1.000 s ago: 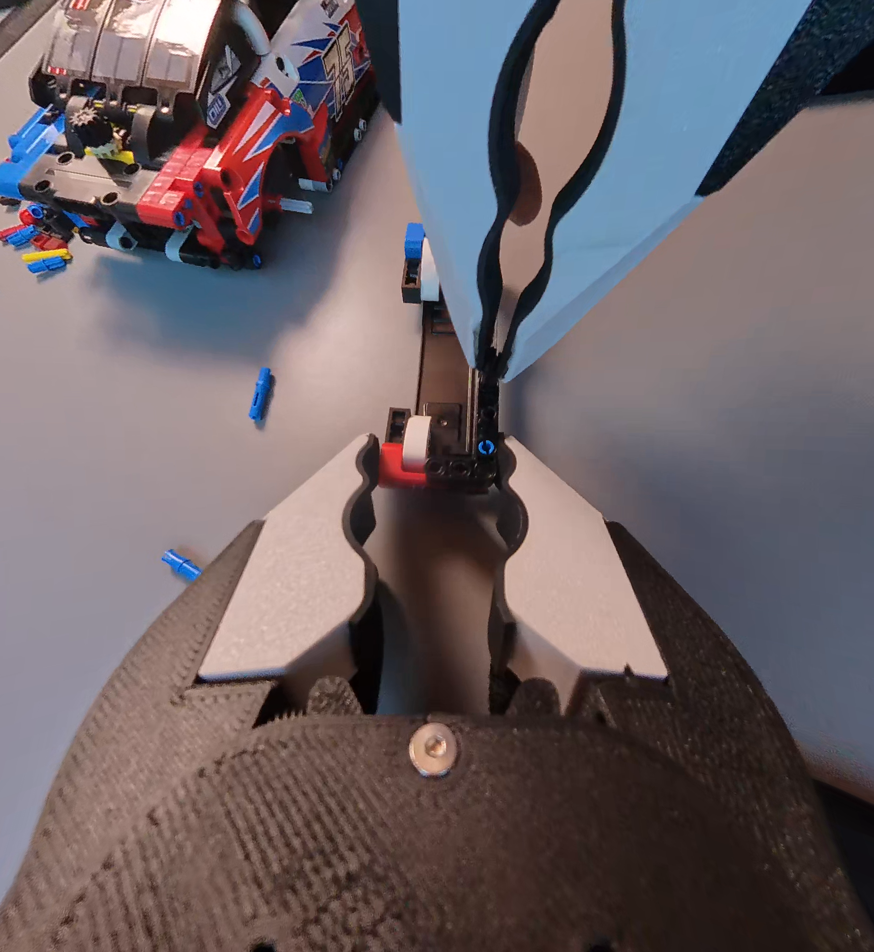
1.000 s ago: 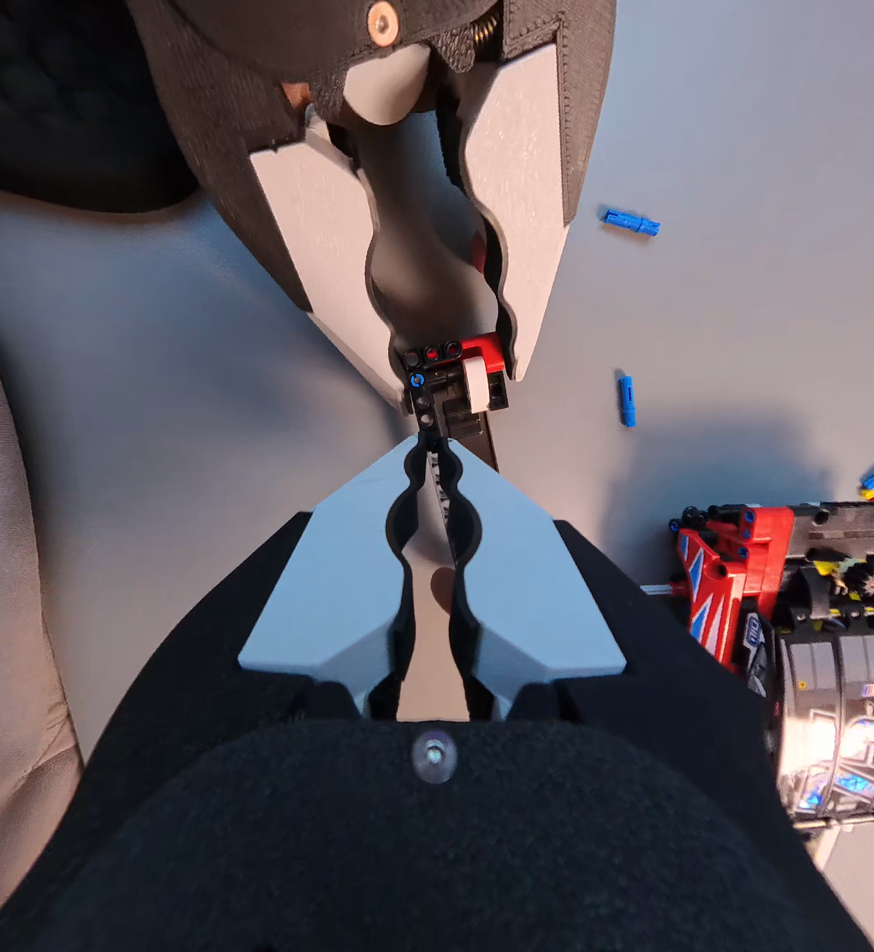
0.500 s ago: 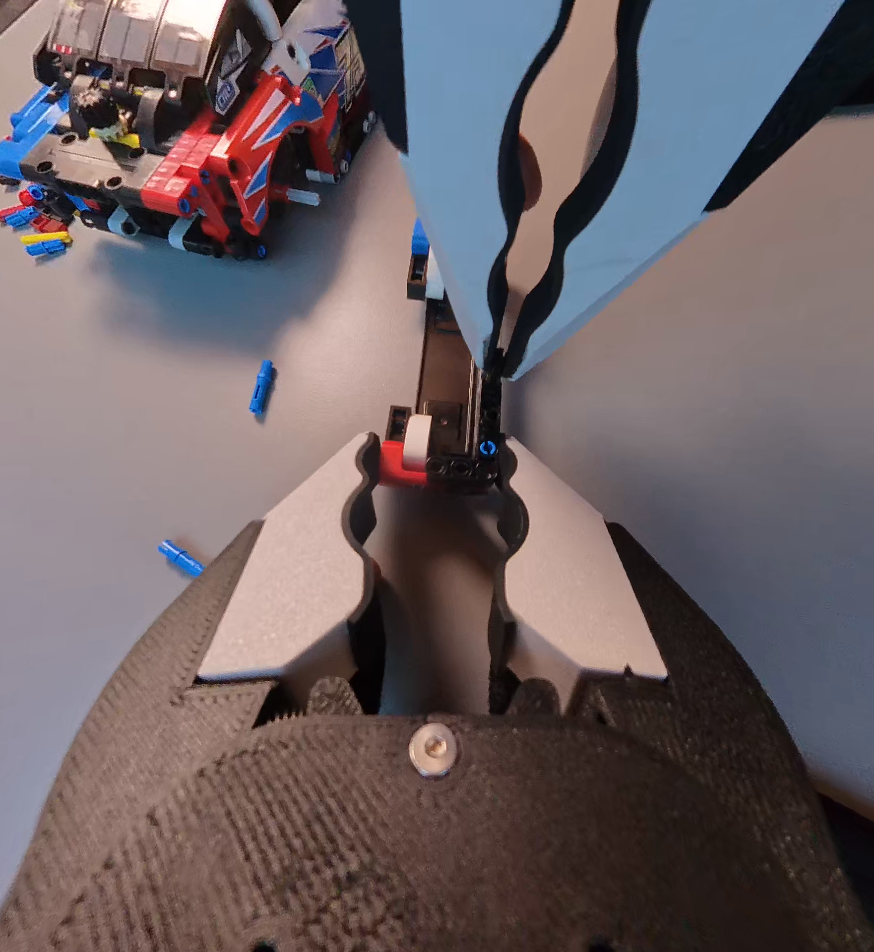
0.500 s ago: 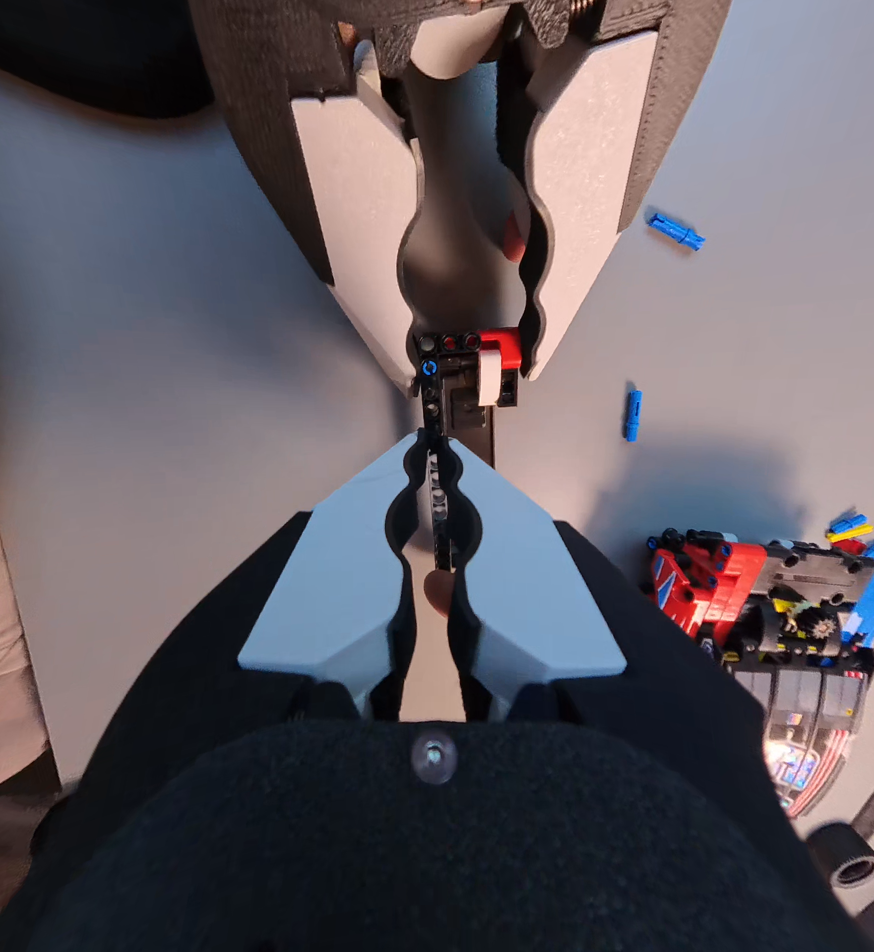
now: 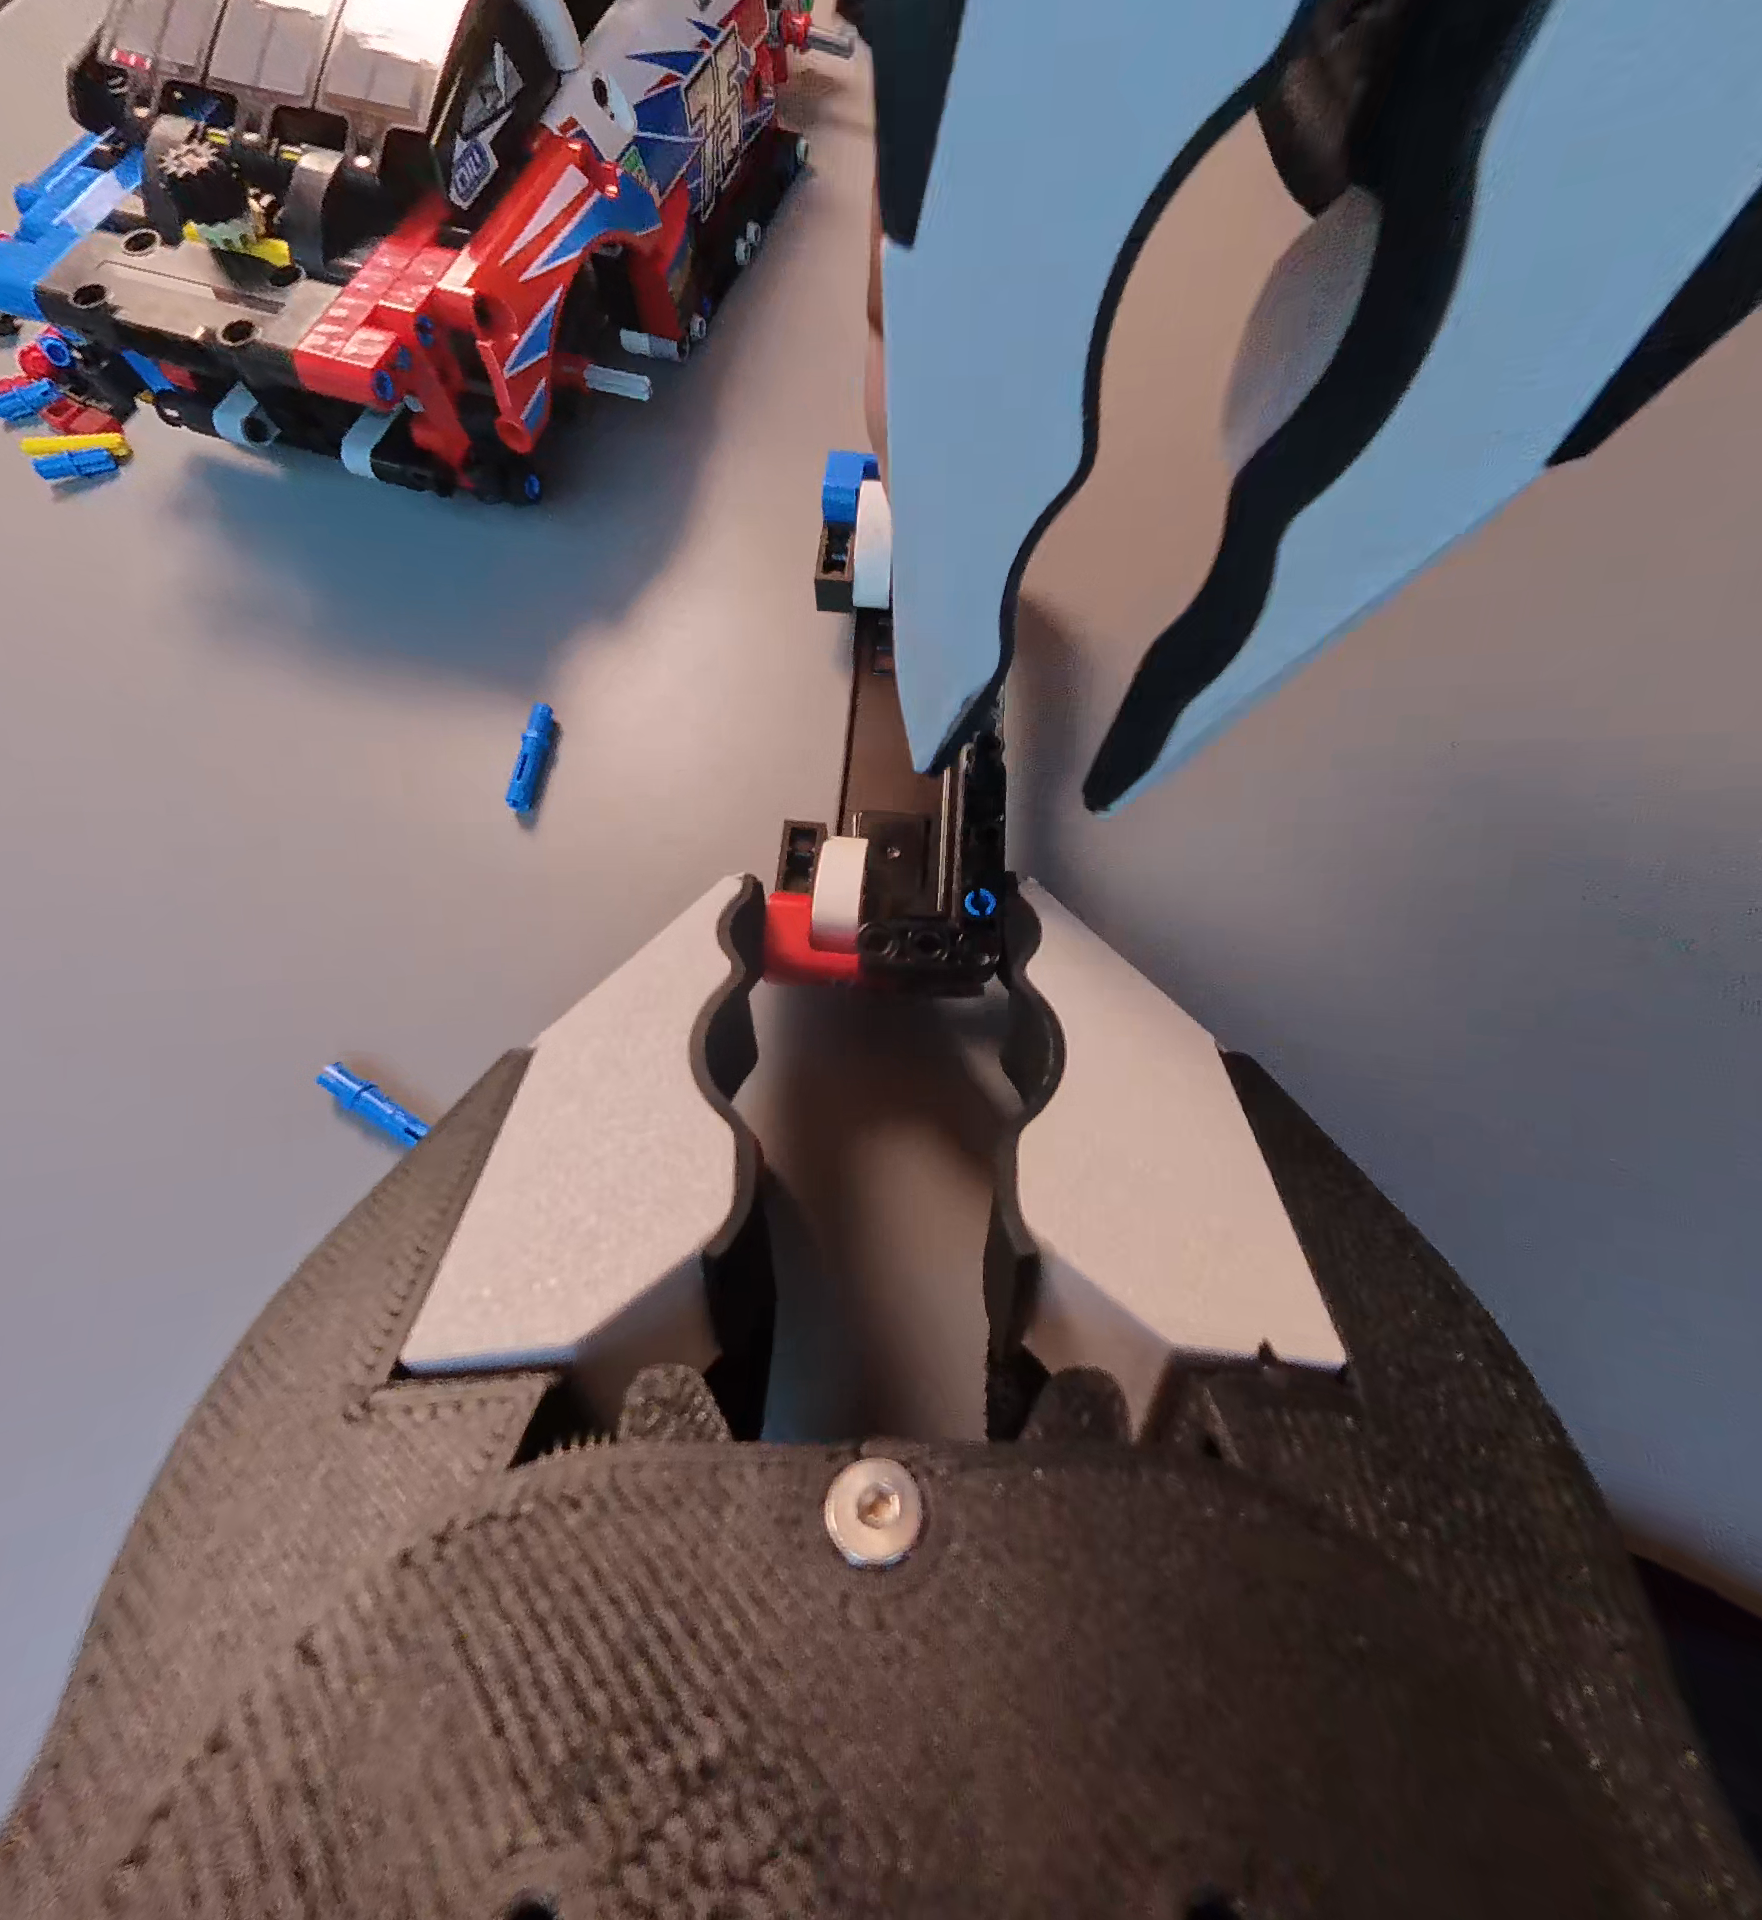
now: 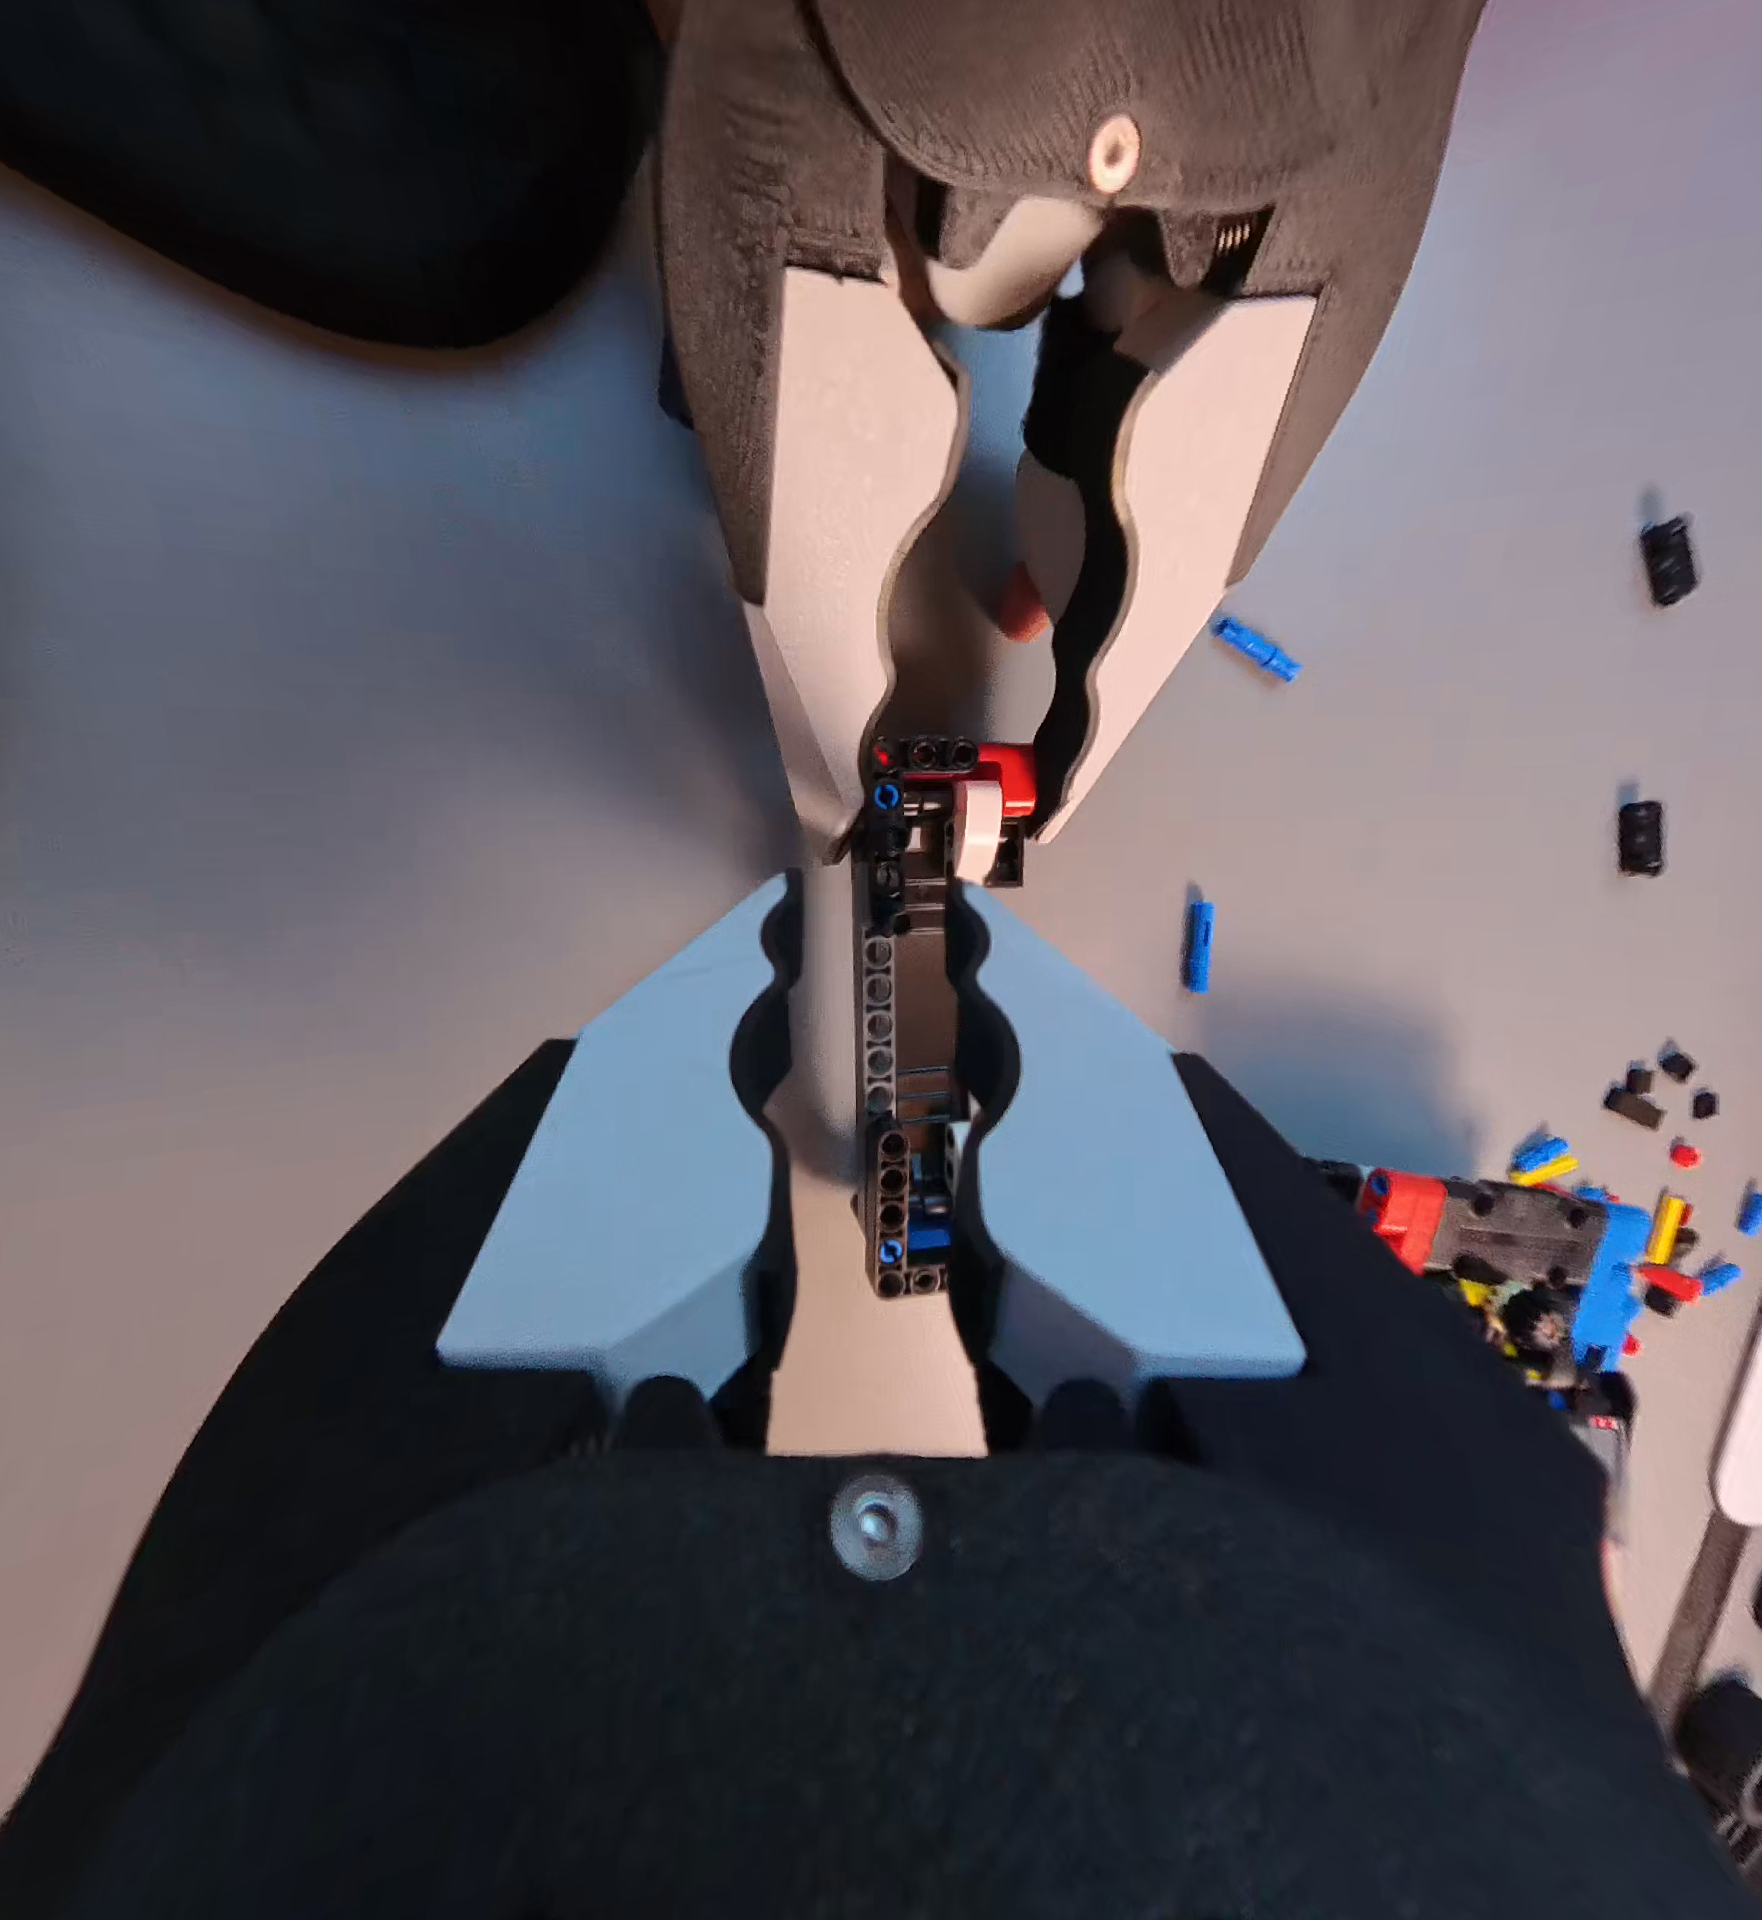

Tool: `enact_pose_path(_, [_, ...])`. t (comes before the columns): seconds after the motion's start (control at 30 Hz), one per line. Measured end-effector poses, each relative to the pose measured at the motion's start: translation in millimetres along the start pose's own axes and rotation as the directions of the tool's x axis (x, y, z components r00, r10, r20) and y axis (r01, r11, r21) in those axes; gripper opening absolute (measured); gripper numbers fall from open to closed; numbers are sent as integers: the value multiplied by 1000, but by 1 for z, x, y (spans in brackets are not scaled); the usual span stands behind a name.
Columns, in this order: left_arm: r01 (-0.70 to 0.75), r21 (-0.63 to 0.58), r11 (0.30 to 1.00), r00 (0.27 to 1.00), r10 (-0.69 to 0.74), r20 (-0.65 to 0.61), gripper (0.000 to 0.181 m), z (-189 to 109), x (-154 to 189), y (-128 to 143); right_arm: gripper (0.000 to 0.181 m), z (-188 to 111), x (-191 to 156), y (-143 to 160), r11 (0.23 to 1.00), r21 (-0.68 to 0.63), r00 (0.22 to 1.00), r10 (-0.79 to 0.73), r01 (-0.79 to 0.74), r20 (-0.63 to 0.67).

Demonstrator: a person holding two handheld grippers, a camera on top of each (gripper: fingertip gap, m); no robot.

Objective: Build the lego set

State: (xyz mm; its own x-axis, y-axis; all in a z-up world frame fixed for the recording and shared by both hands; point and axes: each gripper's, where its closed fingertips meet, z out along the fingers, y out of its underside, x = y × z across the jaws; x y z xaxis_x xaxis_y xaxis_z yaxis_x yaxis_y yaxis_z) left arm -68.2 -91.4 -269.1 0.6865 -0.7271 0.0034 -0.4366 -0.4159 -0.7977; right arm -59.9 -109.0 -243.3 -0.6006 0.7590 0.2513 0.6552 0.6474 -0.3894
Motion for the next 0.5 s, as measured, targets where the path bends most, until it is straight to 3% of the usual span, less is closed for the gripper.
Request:
enact_pose_path(0.1, [42, 9, 999, 998, -41, -36, 43, -2, 0, -1, 31, -1, 3, -1, 992, 41, 979, -114, 123, -167])
enact_pose_path(0.23, [152, 24, 988, 979, -147, -141, 43, -5, 6, -5, 26, 2, 6, 2, 959, 4, 890, -262, 284, -374])
enact_pose_path(0.5, [370, 24, 929, 891, -347, -293, 43, -10, 9, -13, 22, 0, 10, -1, 953, 26, 849, -256, 302, -463])
